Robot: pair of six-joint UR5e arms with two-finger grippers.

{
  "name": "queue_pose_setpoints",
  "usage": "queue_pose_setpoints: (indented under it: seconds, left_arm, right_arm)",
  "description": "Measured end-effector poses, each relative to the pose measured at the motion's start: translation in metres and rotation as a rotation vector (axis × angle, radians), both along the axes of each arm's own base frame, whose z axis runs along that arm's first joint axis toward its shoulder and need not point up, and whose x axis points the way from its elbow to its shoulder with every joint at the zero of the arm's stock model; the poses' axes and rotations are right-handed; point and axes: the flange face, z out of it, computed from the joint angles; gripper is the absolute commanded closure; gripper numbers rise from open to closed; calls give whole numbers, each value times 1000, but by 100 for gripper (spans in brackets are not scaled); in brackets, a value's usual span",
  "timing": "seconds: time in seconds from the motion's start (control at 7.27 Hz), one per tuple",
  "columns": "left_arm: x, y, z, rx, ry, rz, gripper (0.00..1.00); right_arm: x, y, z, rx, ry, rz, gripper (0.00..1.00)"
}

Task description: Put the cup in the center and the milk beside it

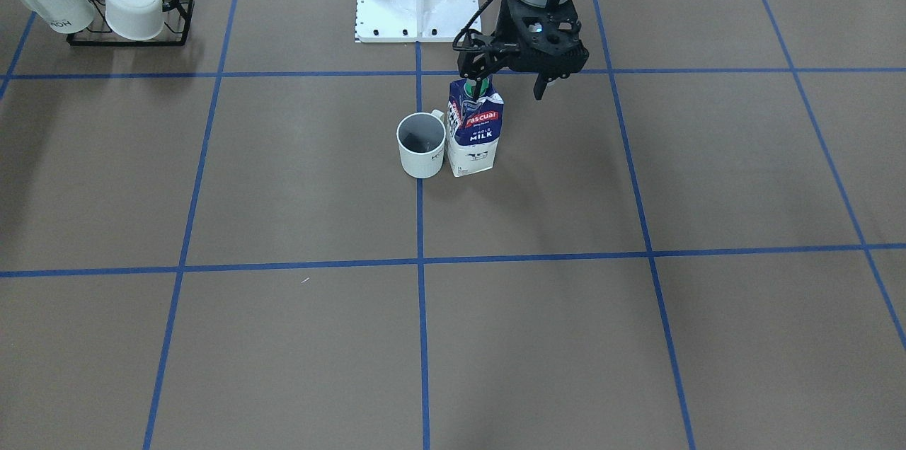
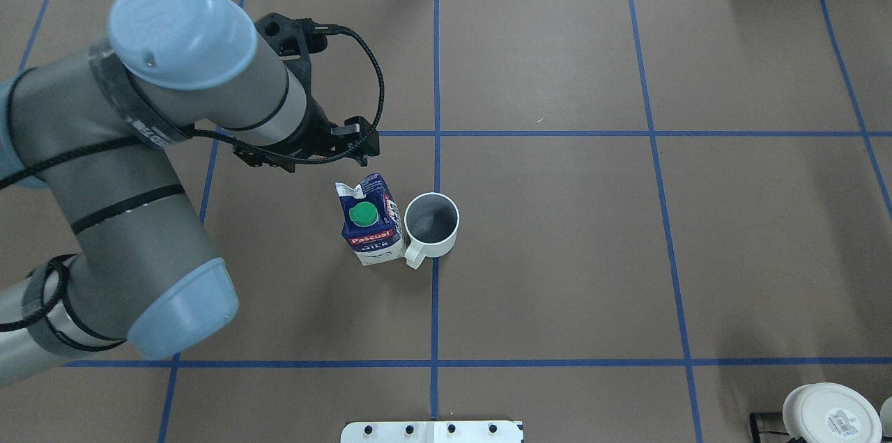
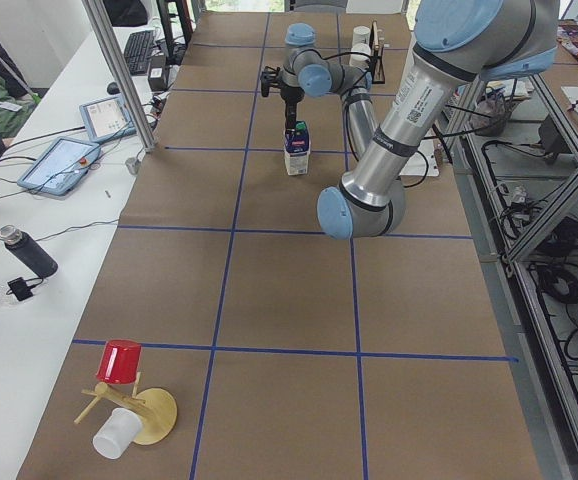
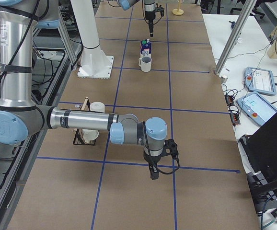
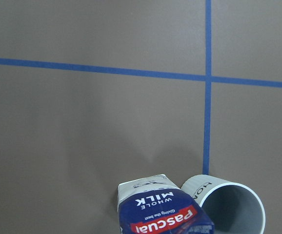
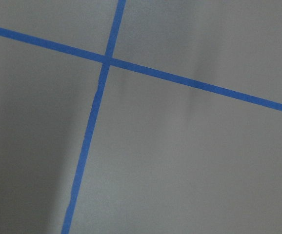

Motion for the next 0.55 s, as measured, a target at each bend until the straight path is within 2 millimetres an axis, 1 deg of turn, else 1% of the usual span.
queue_pose_setpoints:
  seconds: [0.14,0.28,0.41,0.55]
  left_arm:
    - [-27,-11,26,47,-36,51,2]
    - [-57,-26,59,80,-82,79,2]
    - [-95,-44,95,101,-132,98,2]
    - [-147,-68,137,116,-167,138,2]
  right_arm:
    - [0,1,3,-6,0,0,0]
    - [0,2,6,-13,0,1,0]
    - [0,2,8,-17,0,1,0]
    - [0,3,10,-21,0,1,0]
